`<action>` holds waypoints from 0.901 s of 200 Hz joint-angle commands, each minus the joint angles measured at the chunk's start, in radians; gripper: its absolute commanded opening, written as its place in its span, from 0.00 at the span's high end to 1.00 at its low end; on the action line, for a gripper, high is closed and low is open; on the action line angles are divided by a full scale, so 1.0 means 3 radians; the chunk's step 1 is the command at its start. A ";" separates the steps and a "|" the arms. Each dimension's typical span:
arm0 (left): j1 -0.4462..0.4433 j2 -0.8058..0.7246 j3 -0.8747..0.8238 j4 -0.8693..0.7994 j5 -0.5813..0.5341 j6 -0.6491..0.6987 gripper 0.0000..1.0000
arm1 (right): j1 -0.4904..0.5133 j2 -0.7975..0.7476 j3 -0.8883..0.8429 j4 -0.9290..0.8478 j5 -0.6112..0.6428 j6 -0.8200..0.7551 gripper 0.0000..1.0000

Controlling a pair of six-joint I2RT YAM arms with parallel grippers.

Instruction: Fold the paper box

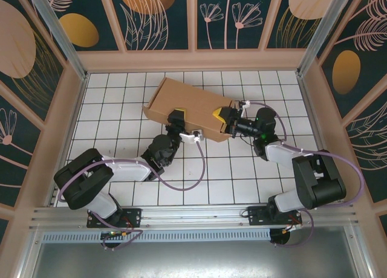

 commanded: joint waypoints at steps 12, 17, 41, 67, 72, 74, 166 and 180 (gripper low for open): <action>-0.0033 -0.0116 0.0004 -0.0190 -0.0003 0.0078 0.54 | 0.0040 -0.0249 0.0013 0.0314 -0.0306 0.0004 0.57; -0.0034 -0.0154 -0.0006 -0.0234 0.0000 0.0078 0.56 | 0.0030 -0.0272 0.0020 0.0247 -0.0293 -0.0040 0.54; -0.0057 -0.0385 0.0037 -0.0768 0.0009 -0.0016 0.60 | -0.0013 -0.0411 0.0075 -0.0155 -0.0198 -0.0300 0.35; -0.0099 -0.0694 0.0358 -0.2017 -0.0017 -0.0448 0.60 | -0.0196 -0.0684 0.0220 -0.1123 0.0046 -0.0887 0.24; -0.0102 -0.0748 0.0491 -0.2373 0.0002 -0.0605 0.60 | -0.0255 -0.0752 0.0260 -0.1424 0.0149 -0.1053 0.22; -0.0105 -0.0770 0.0538 -0.2515 0.0007 -0.0682 0.60 | -0.0278 -0.0786 0.0278 -0.1535 0.0197 -0.1123 0.21; -0.0200 -0.0403 0.2420 -0.6496 0.0867 -0.2966 0.52 | -0.0874 -0.1446 0.0164 -0.3151 0.1404 -0.2159 0.24; -0.0206 -0.0240 0.2586 -0.6750 0.1071 -0.3128 0.52 | -0.0852 -0.1367 0.0095 -0.3110 0.1372 -0.2180 0.28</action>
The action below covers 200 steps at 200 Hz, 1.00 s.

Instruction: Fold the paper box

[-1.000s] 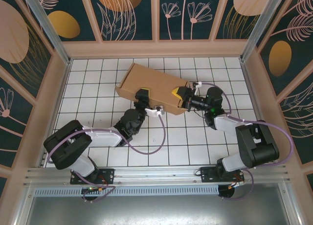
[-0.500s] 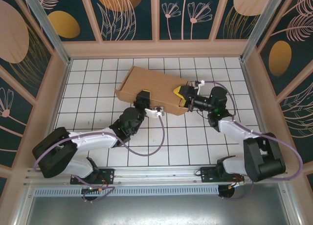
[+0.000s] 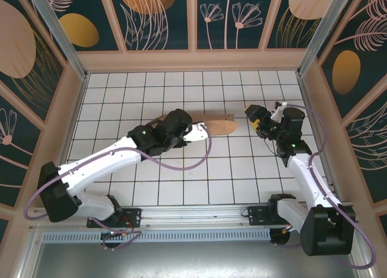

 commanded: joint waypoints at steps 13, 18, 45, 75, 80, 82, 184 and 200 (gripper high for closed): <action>-0.0019 0.0339 0.0327 -0.1100 0.0519 -0.0699 0.54 | 0.0080 0.0155 -0.0196 -0.0143 0.0182 -0.0273 0.34; -0.0018 0.0365 0.0323 -0.1111 0.0545 -0.0702 0.53 | 0.0118 0.0206 -0.0232 -0.0088 0.0156 -0.0283 0.35; -0.0021 0.0543 0.0426 -0.1182 0.0603 -0.0757 0.55 | 0.0447 0.0540 -0.0360 0.0156 0.0122 -0.0272 0.43; -0.0021 0.0752 0.0526 -0.1219 0.0666 -0.0772 0.55 | 0.0847 0.0872 -0.0321 0.0342 0.0189 -0.0257 0.45; -0.0021 0.0793 0.0536 -0.1224 0.0679 -0.0773 0.55 | 0.0896 0.0917 -0.0317 0.0366 0.0203 -0.0235 0.45; -0.0023 0.0808 0.0541 -0.1227 0.0682 -0.0773 0.55 | 0.0910 0.0934 -0.0319 0.0383 0.0206 -0.0228 0.45; -0.0016 0.1587 0.0935 -0.1090 0.0782 -0.0844 0.37 | 0.1158 0.1603 -0.0465 0.0951 -0.0110 -0.0154 0.46; -0.0014 0.1698 0.0979 -0.1076 0.0811 -0.0880 0.35 | 0.1154 0.1607 -0.0443 0.0913 -0.0110 -0.0187 0.46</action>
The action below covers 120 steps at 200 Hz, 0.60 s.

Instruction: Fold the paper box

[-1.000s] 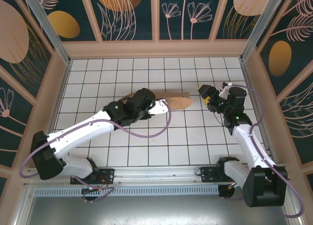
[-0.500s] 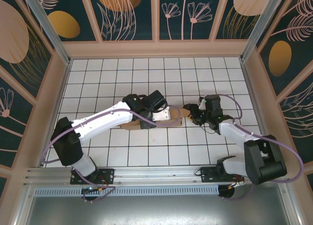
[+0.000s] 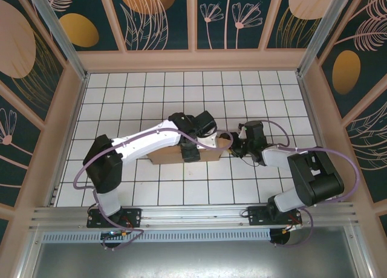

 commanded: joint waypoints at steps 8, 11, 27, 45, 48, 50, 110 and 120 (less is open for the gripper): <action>-0.0011 0.0310 0.0102 0.0204 0.0094 -0.0129 0.34 | 0.0094 0.0047 0.0037 -0.0050 -0.0238 -0.0186 0.46; -0.0012 0.0320 0.0104 0.0208 0.0106 -0.0137 0.34 | 0.0091 0.0042 0.0042 -0.0067 -0.0238 -0.0192 0.46; -0.0007 0.0384 0.0109 0.0244 0.0170 -0.0190 0.33 | 0.0062 0.0013 0.0059 -0.0124 -0.0249 -0.0227 0.46; 0.0000 0.0431 0.0055 0.0263 0.0236 -0.0221 0.33 | -0.0016 -0.0088 0.0078 -0.0241 -0.0252 -0.0313 0.43; 0.0004 0.0441 0.0046 0.0265 0.0239 -0.0229 0.33 | -0.0045 -0.0114 0.0083 -0.0285 -0.0237 -0.0338 0.42; 0.0004 0.0444 0.0044 0.0263 0.0240 -0.0234 0.33 | -0.0060 -0.0129 0.0088 -0.0312 -0.0221 -0.0354 0.42; 0.0038 0.0510 0.0027 0.0301 0.0333 -0.0292 0.35 | -0.0815 -0.0974 0.0369 -0.1297 0.0076 -0.0793 0.35; 0.0036 0.0520 0.0021 0.0302 0.0333 -0.0287 0.34 | -0.0810 -0.1095 0.0494 -0.1503 0.0171 -0.0892 0.35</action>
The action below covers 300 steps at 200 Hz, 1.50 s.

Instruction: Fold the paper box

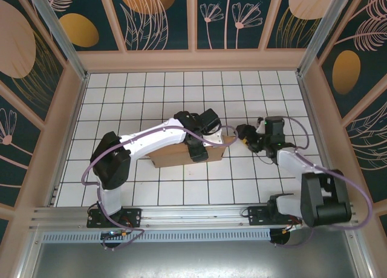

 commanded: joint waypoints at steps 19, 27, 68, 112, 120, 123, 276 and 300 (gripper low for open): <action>0.0010 0.0322 -0.0134 0.0224 0.0023 -0.0039 0.32 | -0.0001 -0.0539 0.0435 -0.0776 0.0285 -0.0399 0.40; 0.0014 0.0318 -0.0131 0.0237 0.0006 -0.0037 0.32 | 0.0012 -0.0674 0.0442 -0.0793 0.0267 -0.0381 0.44; 0.0017 0.0293 -0.0120 0.0286 0.0036 -0.0005 0.33 | 0.0311 -0.1188 0.0303 -0.0881 0.0073 -0.0298 0.59; 0.0055 0.0288 -0.0127 0.0322 0.0072 0.0024 0.32 | 0.0859 -0.1270 0.0123 -0.0919 0.0336 -0.0187 0.61; 0.0063 0.0303 -0.0120 0.0325 0.0084 0.0025 0.31 | 0.0883 -0.1276 0.0081 -0.0912 0.0397 -0.0185 0.62; 0.0069 0.0311 -0.0119 0.0327 0.0091 0.0028 0.31 | 0.0884 -0.1279 0.0060 -0.0897 0.0406 -0.0175 0.62; 0.0090 0.0084 -0.0597 0.0906 0.0144 0.0134 0.31 | 0.0924 -0.1155 0.0149 -0.1000 0.0642 -0.0286 0.63; 0.0134 -0.0006 -0.0601 0.0942 0.0255 0.0121 0.31 | 0.0837 -0.1252 0.0384 -0.1283 0.0623 -0.0398 0.62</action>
